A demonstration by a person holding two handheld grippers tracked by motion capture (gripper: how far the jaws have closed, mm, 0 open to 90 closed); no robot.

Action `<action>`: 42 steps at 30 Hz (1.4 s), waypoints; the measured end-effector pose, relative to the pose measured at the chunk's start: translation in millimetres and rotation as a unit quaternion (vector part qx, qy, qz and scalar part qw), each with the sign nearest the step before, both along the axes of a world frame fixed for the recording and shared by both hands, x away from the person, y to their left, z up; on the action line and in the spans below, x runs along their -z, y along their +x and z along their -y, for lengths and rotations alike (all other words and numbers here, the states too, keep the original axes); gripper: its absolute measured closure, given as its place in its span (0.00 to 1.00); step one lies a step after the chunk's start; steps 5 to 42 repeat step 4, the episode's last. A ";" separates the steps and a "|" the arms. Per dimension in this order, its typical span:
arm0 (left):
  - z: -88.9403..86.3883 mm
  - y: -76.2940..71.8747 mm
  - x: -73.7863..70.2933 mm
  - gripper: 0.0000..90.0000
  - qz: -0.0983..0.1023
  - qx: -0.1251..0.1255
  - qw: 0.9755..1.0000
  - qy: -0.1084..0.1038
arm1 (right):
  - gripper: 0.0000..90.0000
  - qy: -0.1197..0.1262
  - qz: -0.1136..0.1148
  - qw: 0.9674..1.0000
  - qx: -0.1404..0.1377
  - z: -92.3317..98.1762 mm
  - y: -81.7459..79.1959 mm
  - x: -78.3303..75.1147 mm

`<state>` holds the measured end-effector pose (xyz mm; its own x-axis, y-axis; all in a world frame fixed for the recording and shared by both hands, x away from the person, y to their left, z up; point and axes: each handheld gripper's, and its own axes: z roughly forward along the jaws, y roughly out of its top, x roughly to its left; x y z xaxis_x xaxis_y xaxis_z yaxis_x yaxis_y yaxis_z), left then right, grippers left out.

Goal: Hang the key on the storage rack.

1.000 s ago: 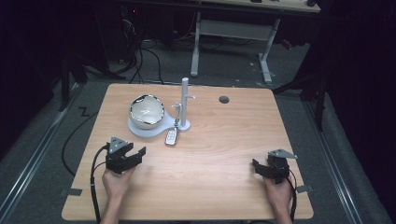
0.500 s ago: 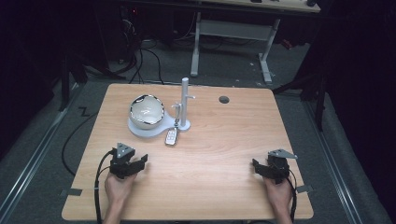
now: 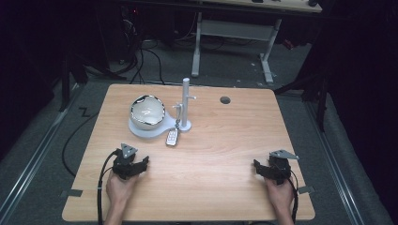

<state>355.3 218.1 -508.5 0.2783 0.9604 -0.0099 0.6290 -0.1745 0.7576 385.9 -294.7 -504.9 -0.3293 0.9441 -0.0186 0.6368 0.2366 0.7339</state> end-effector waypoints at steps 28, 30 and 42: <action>1.1 0.3 0.2 0.36 -0.002 0.002 1.000 0.002 | 0.31 0.000 0.000 1.000 0.000 0.0 0.0 0.0; 1.1 0.3 0.2 0.36 -0.002 0.002 1.000 0.002 | 0.31 0.000 0.000 1.000 0.000 0.0 0.0 0.0; 1.1 0.3 0.2 0.36 -0.002 0.002 1.000 0.002 | 0.31 0.000 0.000 1.000 0.000 0.0 0.0 0.0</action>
